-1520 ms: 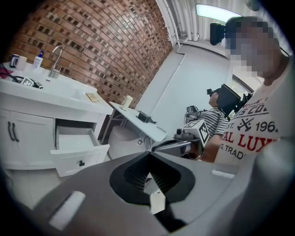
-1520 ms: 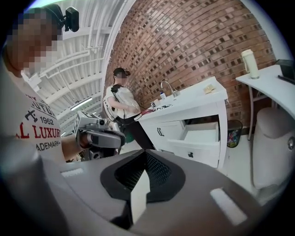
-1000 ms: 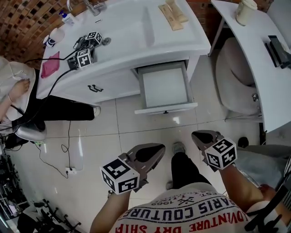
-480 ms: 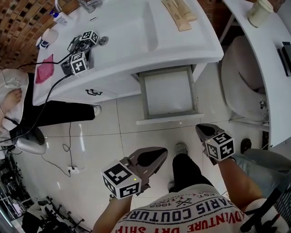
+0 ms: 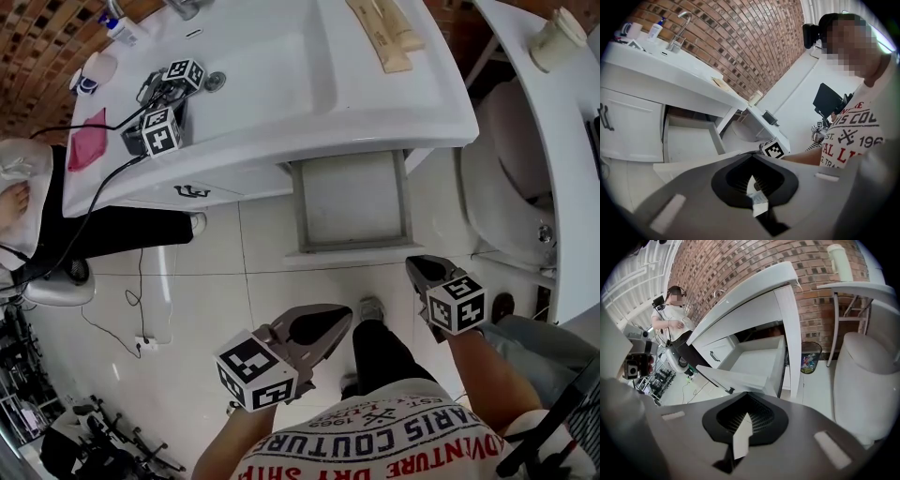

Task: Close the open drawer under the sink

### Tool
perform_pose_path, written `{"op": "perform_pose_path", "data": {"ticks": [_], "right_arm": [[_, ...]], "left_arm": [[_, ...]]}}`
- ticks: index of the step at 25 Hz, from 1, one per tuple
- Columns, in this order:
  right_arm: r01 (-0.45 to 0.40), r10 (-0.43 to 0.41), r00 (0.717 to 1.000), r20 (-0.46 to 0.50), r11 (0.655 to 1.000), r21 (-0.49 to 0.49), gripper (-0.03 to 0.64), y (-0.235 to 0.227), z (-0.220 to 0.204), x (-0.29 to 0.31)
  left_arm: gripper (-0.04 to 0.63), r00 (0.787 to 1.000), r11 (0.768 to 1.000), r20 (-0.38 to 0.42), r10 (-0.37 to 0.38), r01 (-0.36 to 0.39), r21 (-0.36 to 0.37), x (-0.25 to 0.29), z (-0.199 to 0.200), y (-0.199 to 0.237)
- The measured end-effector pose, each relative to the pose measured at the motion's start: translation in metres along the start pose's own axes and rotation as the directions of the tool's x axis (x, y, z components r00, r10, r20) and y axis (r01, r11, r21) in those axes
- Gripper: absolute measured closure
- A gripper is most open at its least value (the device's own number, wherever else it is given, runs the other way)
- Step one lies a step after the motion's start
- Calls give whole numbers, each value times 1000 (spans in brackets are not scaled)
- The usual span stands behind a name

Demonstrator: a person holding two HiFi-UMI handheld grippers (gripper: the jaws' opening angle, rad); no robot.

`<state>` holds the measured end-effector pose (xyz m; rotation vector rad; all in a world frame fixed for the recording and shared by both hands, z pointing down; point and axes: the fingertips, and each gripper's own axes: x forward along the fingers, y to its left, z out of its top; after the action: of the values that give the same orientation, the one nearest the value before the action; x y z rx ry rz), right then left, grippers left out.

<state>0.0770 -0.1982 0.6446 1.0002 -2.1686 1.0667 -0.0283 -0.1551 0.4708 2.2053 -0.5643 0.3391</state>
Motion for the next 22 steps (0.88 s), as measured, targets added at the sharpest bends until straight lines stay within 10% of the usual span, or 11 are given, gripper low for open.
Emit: {"op": "perform_pose_path", "data": {"ticks": [22], "right_arm": [[-7, 8, 999, 40, 1000, -11, 609, -47, 102, 48]], "left_arm": [[612, 997, 998, 36, 65, -65, -7, 0, 35, 37]]}}
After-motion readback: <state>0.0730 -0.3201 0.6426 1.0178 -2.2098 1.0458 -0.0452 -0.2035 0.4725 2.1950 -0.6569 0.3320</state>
